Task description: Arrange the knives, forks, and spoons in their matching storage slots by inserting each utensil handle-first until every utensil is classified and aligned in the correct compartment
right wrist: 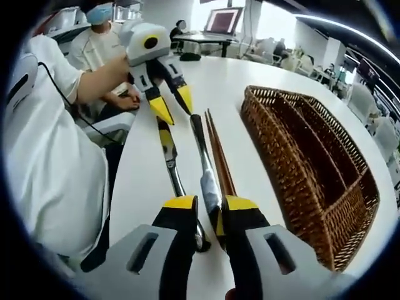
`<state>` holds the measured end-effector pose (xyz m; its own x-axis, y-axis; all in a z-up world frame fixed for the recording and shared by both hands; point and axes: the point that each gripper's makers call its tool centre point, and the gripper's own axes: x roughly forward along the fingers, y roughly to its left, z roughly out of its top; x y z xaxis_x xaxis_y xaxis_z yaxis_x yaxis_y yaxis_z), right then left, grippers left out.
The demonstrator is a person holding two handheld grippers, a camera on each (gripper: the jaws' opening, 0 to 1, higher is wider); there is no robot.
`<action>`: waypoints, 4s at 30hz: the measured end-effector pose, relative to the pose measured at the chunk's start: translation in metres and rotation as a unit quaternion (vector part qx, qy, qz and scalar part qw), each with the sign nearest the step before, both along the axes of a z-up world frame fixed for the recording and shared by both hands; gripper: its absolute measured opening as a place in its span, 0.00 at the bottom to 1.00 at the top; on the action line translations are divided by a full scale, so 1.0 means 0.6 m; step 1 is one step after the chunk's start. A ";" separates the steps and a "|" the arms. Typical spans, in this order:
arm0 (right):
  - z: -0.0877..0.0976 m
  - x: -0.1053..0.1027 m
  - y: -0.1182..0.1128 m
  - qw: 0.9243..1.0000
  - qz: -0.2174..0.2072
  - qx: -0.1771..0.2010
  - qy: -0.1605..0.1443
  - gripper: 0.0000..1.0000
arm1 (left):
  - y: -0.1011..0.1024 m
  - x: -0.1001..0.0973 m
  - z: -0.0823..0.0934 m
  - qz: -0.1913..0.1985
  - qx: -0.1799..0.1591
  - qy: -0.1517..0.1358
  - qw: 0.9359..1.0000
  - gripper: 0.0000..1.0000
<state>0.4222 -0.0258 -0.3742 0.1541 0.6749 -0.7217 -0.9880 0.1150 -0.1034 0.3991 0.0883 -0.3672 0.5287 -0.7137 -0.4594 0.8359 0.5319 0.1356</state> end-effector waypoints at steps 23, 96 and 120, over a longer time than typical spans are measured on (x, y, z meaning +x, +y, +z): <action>-0.030 -0.002 -0.012 0.998 0.001 -0.038 0.041 0.14 | -0.006 -0.008 0.000 0.001 0.001 0.003 1.000 0.17; -0.033 0.001 0.000 0.949 -0.046 -0.020 0.310 0.12 | -0.062 0.058 -0.033 -0.160 0.375 -0.179 0.895 0.04; -0.046 0.001 -0.002 0.988 0.057 -0.074 0.127 0.12 | -0.059 0.054 -0.033 -0.185 0.332 -0.046 0.924 0.02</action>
